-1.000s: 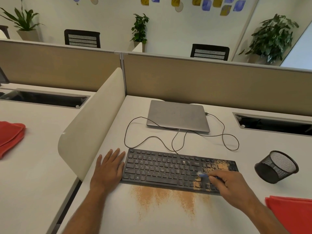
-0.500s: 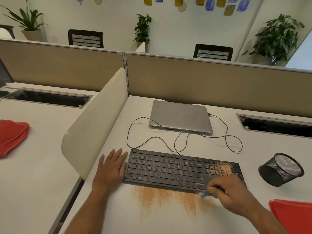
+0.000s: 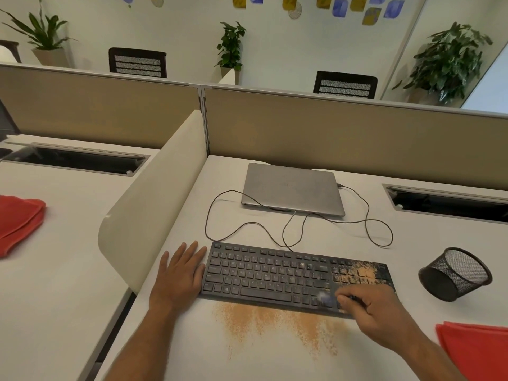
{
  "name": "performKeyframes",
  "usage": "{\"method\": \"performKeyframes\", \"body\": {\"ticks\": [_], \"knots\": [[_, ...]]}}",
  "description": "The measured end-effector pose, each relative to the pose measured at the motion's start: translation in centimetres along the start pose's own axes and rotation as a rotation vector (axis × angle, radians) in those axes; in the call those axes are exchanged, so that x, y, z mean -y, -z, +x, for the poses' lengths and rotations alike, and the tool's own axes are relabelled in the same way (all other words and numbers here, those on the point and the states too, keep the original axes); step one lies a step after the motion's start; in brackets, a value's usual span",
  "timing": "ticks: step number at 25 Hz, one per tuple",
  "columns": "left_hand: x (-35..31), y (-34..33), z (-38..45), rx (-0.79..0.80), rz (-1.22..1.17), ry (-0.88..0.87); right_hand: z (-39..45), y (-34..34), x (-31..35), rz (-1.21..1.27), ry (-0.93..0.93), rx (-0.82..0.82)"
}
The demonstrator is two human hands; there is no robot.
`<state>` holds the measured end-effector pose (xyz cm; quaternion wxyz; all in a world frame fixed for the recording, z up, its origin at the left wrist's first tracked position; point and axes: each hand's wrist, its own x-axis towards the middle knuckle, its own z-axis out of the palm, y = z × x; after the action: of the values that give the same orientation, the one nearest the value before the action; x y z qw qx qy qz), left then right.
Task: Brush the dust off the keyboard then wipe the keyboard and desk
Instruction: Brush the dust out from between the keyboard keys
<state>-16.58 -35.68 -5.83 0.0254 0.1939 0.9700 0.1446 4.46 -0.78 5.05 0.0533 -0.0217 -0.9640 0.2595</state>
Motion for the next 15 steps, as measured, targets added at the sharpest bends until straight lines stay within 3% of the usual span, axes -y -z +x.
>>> {"method": "performKeyframes", "body": {"ticks": [2,6,9,13,15], "knots": [[0.0,0.1,0.0,-0.004,-0.001,-0.002,0.0,-0.1,0.0,-0.028,0.006,-0.041],[-0.1,0.1,-0.1,-0.014,-0.012,0.000,-0.5,-0.2,-0.3,-0.033,-0.009,0.044],[0.0,0.0,-0.1,0.000,0.009,0.000,-0.8,-0.2,-0.4,-0.050,-0.011,-0.054],[0.0,0.1,-0.1,-0.005,-0.005,-0.001,-1.3,-0.4,-0.3,-0.030,-0.047,0.007],[0.0,0.2,-0.1,0.004,0.005,-0.002,-1.1,-0.1,-0.1,0.021,-0.056,-0.090]]}}
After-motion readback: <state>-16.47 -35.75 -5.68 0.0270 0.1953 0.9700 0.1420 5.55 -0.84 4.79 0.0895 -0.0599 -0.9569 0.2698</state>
